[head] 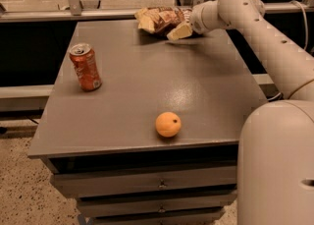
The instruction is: Move brown chip bag near coke can
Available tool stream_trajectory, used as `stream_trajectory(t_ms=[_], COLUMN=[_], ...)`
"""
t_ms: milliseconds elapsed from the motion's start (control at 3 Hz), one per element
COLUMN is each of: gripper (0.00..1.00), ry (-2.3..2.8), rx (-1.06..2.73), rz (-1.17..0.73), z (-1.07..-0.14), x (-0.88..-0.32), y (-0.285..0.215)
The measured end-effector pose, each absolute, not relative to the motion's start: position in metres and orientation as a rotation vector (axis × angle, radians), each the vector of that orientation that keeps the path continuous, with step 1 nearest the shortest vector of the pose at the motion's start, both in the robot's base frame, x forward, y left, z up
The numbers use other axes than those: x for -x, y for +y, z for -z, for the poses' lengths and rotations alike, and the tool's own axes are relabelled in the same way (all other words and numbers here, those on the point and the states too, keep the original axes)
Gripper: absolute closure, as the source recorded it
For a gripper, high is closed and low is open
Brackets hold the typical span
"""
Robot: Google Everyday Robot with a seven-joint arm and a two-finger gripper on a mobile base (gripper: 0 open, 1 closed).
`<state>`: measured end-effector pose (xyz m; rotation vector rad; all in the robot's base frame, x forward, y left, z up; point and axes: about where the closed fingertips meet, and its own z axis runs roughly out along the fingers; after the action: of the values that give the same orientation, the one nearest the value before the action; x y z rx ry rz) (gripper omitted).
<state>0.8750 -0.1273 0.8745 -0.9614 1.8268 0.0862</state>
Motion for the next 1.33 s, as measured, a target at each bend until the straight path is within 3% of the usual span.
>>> stream_trajectory(t_ms=[1000,1333], gripper=[0.88,1.00], ry=[1.794,1.695], rx=[0.954,1.012], rz=[-0.082,-0.028], z=[-0.879,-0.920], x=[-0.873,-0.842], y=[-0.125,-0.109])
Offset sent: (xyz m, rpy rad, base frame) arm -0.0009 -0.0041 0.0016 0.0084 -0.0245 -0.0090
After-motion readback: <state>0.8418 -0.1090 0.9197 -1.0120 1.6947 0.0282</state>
